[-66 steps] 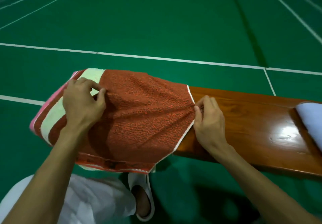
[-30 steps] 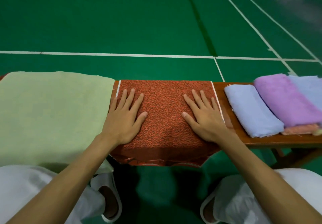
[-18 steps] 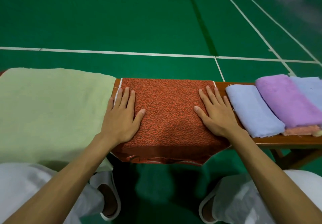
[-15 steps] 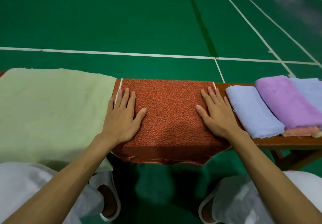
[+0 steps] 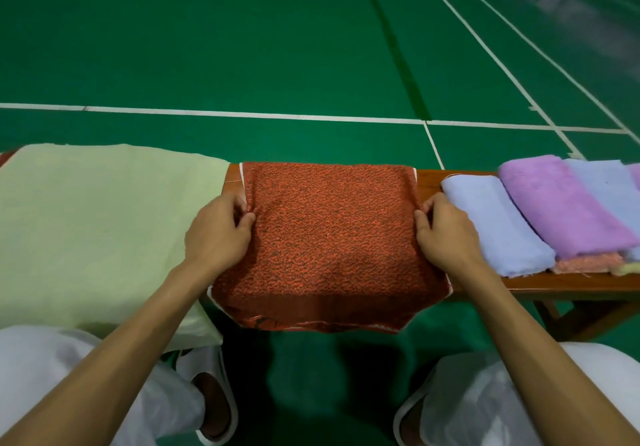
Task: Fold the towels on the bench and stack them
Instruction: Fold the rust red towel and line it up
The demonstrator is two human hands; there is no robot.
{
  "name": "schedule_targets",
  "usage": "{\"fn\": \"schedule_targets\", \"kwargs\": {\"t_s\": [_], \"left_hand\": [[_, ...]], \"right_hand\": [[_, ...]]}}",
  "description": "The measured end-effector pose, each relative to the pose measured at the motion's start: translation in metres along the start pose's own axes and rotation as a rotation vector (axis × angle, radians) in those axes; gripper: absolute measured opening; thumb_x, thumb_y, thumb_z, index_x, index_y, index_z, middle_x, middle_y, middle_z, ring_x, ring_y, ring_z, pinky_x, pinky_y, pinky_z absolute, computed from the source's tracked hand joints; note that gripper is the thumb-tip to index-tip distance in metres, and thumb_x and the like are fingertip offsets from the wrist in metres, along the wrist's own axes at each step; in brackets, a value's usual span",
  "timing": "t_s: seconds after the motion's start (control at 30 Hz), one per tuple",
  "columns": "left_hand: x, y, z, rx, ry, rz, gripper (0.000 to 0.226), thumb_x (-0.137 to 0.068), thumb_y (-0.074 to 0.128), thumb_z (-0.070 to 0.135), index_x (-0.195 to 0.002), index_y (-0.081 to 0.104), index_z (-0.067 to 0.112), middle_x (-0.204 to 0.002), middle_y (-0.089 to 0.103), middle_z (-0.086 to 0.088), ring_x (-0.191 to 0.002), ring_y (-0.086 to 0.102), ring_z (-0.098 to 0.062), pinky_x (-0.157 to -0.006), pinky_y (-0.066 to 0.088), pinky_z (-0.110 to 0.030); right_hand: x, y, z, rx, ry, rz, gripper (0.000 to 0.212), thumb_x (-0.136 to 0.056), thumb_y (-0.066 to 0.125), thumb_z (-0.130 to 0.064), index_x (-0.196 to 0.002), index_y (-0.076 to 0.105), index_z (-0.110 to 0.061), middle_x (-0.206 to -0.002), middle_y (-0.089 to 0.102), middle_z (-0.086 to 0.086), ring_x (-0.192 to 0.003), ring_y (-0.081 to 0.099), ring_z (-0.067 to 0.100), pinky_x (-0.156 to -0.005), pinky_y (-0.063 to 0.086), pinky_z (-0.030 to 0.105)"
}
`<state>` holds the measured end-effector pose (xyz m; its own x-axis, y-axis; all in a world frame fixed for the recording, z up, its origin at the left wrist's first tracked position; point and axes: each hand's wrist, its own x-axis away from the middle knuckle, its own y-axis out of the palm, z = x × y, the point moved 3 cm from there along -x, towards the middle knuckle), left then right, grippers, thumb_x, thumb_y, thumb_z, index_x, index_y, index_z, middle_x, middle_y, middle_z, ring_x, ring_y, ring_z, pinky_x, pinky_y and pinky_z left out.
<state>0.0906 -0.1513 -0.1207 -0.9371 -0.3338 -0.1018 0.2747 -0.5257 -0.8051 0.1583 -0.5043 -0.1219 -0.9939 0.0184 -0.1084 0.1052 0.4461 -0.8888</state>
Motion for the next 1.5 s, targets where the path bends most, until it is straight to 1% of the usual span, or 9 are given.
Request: {"fn": "schedule_targets", "kwargs": {"t_s": [0.13,0.23,0.4,0.57,0.77,0.87,1.0,1.2,1.5], "left_hand": [[-0.005,-0.007,-0.001,0.627,-0.174,-0.172,0.015,-0.1,0.065,0.016,-0.093,0.053,0.02,-0.098,0.071,-0.008,-0.09,0.066,-0.028,-0.072,0.046,-0.036],[-0.002,-0.014,0.004,0.917,-0.26,-0.341,0.038,-0.096,0.066,0.002,-0.126,0.055,0.023,-0.124,0.071,-0.009,-0.113,0.071,-0.025,-0.076,0.057,-0.025],[-0.002,-0.027,-0.006,0.831,-0.172,-0.437,0.046,-0.093,0.065,-0.004,-0.133,0.066,0.02,-0.108,0.078,-0.013,-0.103,0.075,-0.028,-0.071,0.059,-0.023],[-0.001,-0.035,-0.02,0.686,-0.123,-0.378,0.033,-0.091,0.07,-0.002,-0.119,0.074,0.014,-0.097,0.072,-0.023,-0.105,0.07,-0.044,-0.095,0.06,-0.037],[0.005,-0.051,-0.004,0.484,-0.02,-0.181,0.022,-0.085,0.079,0.0,-0.103,0.078,0.013,-0.07,0.077,-0.006,-0.064,0.073,-0.006,-0.056,0.05,-0.01],[0.005,-0.059,-0.002,0.383,0.018,-0.107,0.017,-0.081,0.086,0.011,-0.093,0.081,0.023,-0.064,0.074,-0.01,-0.057,0.069,-0.012,-0.058,0.054,-0.022],[0.002,-0.063,-0.003,0.318,-0.022,-0.092,0.015,-0.077,0.089,0.024,-0.091,0.082,0.022,-0.064,0.075,-0.004,-0.061,0.073,-0.018,-0.073,0.06,-0.038],[-0.003,-0.049,0.003,0.415,-0.183,-0.121,0.007,-0.094,0.074,0.016,-0.094,0.073,0.01,-0.041,0.058,-0.001,-0.032,0.047,-0.007,-0.038,0.037,-0.017],[-0.036,-0.02,0.017,0.85,-0.414,-0.244,0.026,-0.109,0.051,0.023,-0.126,0.058,0.006,-0.097,0.079,-0.014,-0.083,0.079,-0.024,-0.062,0.058,-0.023]], "right_hand": [[0.001,-0.012,0.002,-0.691,0.127,-0.093,0.012,-0.105,0.054,-0.012,-0.116,0.049,-0.011,-0.09,0.062,0.009,-0.079,0.058,0.022,-0.072,0.046,0.036],[0.007,-0.02,-0.003,-1.069,0.108,-0.318,0.046,-0.095,0.062,0.006,-0.134,0.051,-0.016,-0.1,0.074,0.017,-0.075,0.072,0.021,-0.067,0.059,0.03],[0.007,-0.028,0.006,-1.006,0.036,-0.407,0.049,-0.088,0.064,0.014,-0.134,0.062,-0.005,-0.09,0.078,0.01,-0.081,0.073,0.016,-0.073,0.059,0.023],[0.006,-0.036,0.015,-0.891,0.012,-0.307,0.034,-0.089,0.065,0.016,-0.12,0.066,0.004,-0.078,0.078,0.002,-0.07,0.072,0.007,-0.067,0.056,0.016],[0.009,-0.05,0.016,-0.868,-0.024,-0.222,0.03,-0.084,0.072,0.005,-0.112,0.072,-0.005,-0.09,0.079,0.011,-0.08,0.074,0.014,-0.076,0.059,0.024],[0.014,-0.062,0.011,-0.751,-0.085,-0.165,0.027,-0.081,0.078,0.0,-0.104,0.077,-0.014,-0.076,0.076,0.016,-0.069,0.066,0.013,-0.072,0.057,0.018],[0.015,-0.074,0.011,-0.57,-0.1,-0.121,0.019,-0.081,0.08,0.002,-0.098,0.077,-0.006,-0.052,0.067,-0.012,-0.051,0.058,-0.007,-0.06,0.045,0.004],[0.008,-0.082,0.013,-0.377,-0.04,0.006,0.002,-0.086,0.082,-0.017,-0.085,0.081,-0.018,-0.046,0.064,0.007,-0.042,0.055,0.009,-0.052,0.042,0.012],[-0.035,-0.046,-0.025,-1.081,0.375,-0.14,0.017,-0.111,0.041,-0.018,-0.094,0.043,-0.02,-0.076,0.078,0.008,-0.052,0.072,0.017,-0.039,0.045,0.015]]}}
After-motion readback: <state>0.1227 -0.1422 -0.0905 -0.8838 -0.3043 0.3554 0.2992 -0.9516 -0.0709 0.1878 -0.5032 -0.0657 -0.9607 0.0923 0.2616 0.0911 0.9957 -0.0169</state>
